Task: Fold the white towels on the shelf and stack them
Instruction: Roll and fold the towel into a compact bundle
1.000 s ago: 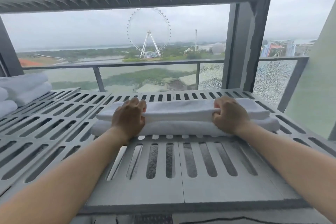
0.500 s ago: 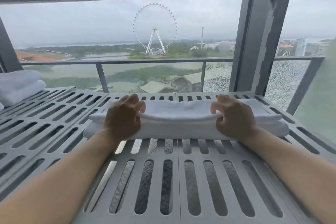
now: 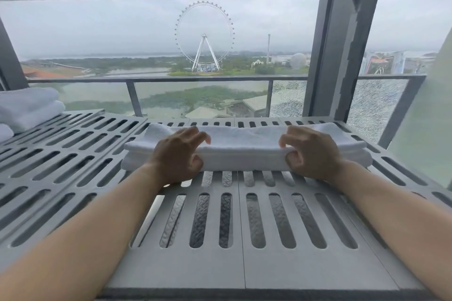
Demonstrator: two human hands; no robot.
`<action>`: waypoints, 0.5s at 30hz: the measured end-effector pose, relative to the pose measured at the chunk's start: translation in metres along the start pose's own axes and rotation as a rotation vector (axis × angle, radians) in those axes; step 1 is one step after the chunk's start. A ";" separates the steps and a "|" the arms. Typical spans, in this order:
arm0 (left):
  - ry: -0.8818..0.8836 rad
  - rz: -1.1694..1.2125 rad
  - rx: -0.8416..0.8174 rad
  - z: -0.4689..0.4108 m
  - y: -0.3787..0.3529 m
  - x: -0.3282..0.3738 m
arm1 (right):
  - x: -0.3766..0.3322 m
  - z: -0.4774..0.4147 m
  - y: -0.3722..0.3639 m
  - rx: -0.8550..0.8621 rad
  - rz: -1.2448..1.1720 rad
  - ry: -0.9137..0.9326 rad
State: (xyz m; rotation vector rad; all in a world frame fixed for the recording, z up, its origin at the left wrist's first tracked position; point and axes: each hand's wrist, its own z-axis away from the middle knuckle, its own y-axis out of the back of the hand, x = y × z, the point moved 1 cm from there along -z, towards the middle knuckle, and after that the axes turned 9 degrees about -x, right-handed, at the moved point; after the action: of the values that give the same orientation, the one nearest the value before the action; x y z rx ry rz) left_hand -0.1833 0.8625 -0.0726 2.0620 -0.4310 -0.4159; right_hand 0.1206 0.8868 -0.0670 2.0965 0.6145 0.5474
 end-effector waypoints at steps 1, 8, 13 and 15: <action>0.001 0.009 -0.019 -0.002 -0.002 0.003 | -0.002 0.000 -0.001 -0.004 -0.008 0.004; 0.019 0.014 -0.117 -0.003 0.000 0.005 | -0.010 0.000 -0.001 -0.016 -0.030 0.031; -0.017 0.028 -0.108 0.002 0.005 0.006 | -0.008 0.001 -0.001 -0.023 -0.061 0.019; -0.053 0.023 -0.088 0.003 0.005 0.008 | -0.007 -0.001 -0.002 -0.039 -0.085 0.005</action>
State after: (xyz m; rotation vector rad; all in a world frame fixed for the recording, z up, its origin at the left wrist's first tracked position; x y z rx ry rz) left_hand -0.1783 0.8548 -0.0708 1.9626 -0.4601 -0.4690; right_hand 0.1138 0.8845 -0.0696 2.0230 0.6874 0.5125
